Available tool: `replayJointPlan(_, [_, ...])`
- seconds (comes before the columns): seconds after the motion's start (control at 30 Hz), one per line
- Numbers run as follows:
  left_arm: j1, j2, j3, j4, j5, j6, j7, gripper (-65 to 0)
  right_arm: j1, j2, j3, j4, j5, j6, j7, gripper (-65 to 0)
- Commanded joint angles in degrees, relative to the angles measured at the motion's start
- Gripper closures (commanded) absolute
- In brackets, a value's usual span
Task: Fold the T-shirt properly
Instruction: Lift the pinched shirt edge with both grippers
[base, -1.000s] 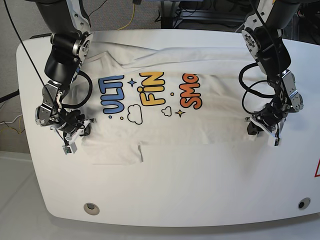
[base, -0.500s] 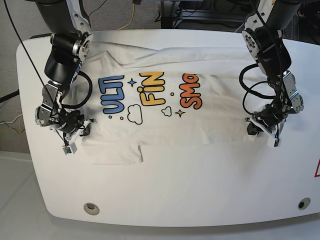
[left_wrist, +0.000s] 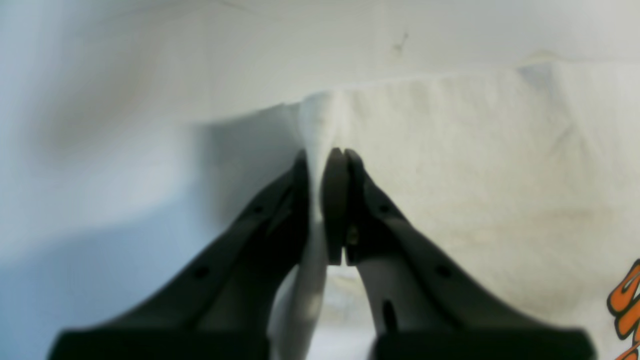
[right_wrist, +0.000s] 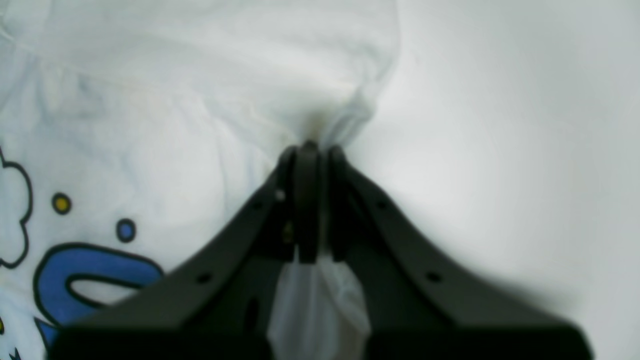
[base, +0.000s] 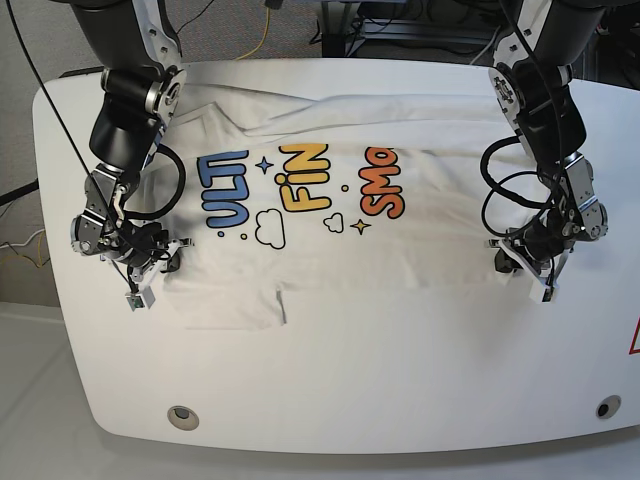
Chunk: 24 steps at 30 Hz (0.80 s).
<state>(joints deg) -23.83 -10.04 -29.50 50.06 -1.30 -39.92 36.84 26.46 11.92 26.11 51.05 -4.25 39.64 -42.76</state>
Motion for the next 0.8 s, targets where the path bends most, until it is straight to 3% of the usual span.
replayJointPlan(0.0, [-1.62,-0.73,0.09,0.62,-0.33,-0.08,-0.31,-2.2,0.58,-0.10,-0.04,-0.19,-1.68,0.36,-4.23,0.0])
replayJointPlan(0.77, [-3.46,-0.55,0.18,5.28,-0.24,-0.08,3.47,-2.2,0.14,-1.94,2.68,12.29,-1.68,0.36,-11.26,0.0])
